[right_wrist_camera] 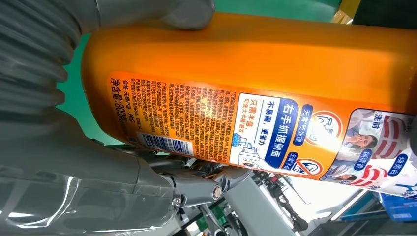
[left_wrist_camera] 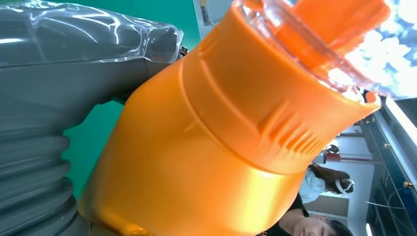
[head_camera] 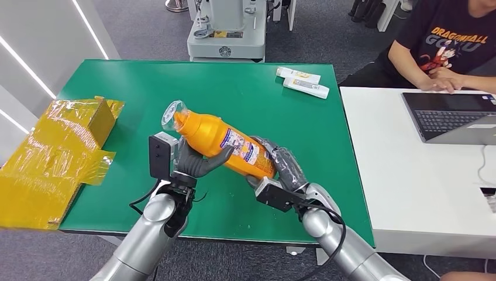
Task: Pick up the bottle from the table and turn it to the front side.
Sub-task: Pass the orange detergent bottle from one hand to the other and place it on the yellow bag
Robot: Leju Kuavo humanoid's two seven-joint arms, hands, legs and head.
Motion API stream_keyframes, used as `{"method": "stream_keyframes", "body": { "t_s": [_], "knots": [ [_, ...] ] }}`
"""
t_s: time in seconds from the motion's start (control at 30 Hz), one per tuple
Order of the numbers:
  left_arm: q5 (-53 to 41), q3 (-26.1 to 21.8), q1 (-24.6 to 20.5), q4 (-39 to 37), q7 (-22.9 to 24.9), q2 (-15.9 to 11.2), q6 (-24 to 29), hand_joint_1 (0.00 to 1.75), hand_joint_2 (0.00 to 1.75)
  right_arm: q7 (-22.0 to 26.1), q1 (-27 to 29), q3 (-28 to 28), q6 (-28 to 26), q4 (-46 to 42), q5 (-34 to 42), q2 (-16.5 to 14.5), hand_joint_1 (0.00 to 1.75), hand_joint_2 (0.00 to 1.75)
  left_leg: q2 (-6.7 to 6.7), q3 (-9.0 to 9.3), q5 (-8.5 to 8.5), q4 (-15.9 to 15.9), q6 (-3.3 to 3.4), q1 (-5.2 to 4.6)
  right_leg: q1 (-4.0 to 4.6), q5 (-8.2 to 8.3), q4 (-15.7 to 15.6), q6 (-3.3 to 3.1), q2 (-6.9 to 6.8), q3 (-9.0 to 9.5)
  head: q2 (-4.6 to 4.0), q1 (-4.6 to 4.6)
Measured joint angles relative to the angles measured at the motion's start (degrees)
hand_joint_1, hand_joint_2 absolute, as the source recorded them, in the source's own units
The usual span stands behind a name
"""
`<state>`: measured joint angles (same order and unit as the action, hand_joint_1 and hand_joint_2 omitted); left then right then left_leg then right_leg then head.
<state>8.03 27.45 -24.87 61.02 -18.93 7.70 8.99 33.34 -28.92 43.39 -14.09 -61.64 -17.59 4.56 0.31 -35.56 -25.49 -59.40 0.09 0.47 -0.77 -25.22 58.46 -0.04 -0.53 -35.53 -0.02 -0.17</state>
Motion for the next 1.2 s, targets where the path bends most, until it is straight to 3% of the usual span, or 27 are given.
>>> {"method": "stream_keyframes", "body": {
  "t_s": [0.1, 0.13, 0.23, 0.6, 0.83, 1.2],
  "knots": [
    [0.2, 0.0, 0.0, 0.0, 0.0, -0.1, -0.1, 1.75, 1.75, -0.3, 0.0, 0.1, -0.2, -0.1, 0.1, 0.2, 0.90, 1.75, 0.00, 0.00, 0.00, 0.0, 0.00, 0.00, 0.00, 0.00, 0.0, 0.00, 0.00, 0.00, 0.00, -0.01],
    [0.3, 0.0, 0.0, 0.0, 0.0, -0.1, -0.1, 1.75, 1.75, -0.3, 0.0, 0.1, -0.3, -0.2, 0.1, 0.2, 0.50, 1.75, 0.00, 0.00, 0.00, 0.0, 0.00, 0.00, 0.00, 0.00, 0.0, 0.00, 0.00, 0.00, 0.00, -0.01],
    [0.3, 0.0, 0.0, 0.1, 0.0, -0.1, 0.0, 1.75, 1.75, -0.6, 0.1, 0.3, -0.7, -0.5, 0.1, 0.3, 0.00, 1.75, 0.00, 0.00, 0.00, 0.0, 0.00, 0.00, 0.00, 0.00, 0.0, 0.00, 0.00, 0.00, 0.00, -0.01],
    [-0.2, -0.1, -0.4, 1.4, 0.0, -0.8, 1.4, 1.75, 1.75, -2.0, 2.2, 0.4, -3.1, -4.1, 1.7, 1.7, 0.00, 1.75, 0.00, -0.02, 0.00, 0.0, 0.00, 0.00, 0.00, -0.01, 0.0, 0.00, -0.02, 0.00, 0.00, -0.01],
    [-0.3, -0.2, -0.4, 1.5, 0.2, -1.1, 2.7, 1.75, 1.75, -2.1, 6.6, -1.8, 0.6, -11.5, 10.9, 2.0, 0.00, 1.75, 0.00, -0.03, -0.01, 0.0, 0.00, 0.00, 0.00, -0.02, 0.0, 0.01, -0.01, -0.01, 0.00, -0.01],
    [-2.8, -1.5, -0.5, 1.4, -0.4, -1.7, 5.7, 1.75, 1.75, 0.4, 12.4, -2.0, -1.4, -24.3, 12.1, 3.3, 0.00, 1.75, 0.00, -0.03, -0.02, 0.0, 0.01, 0.00, 0.00, -0.03, 0.0, 0.01, -0.01, -0.01, 0.00, -0.01]
  ]
}}
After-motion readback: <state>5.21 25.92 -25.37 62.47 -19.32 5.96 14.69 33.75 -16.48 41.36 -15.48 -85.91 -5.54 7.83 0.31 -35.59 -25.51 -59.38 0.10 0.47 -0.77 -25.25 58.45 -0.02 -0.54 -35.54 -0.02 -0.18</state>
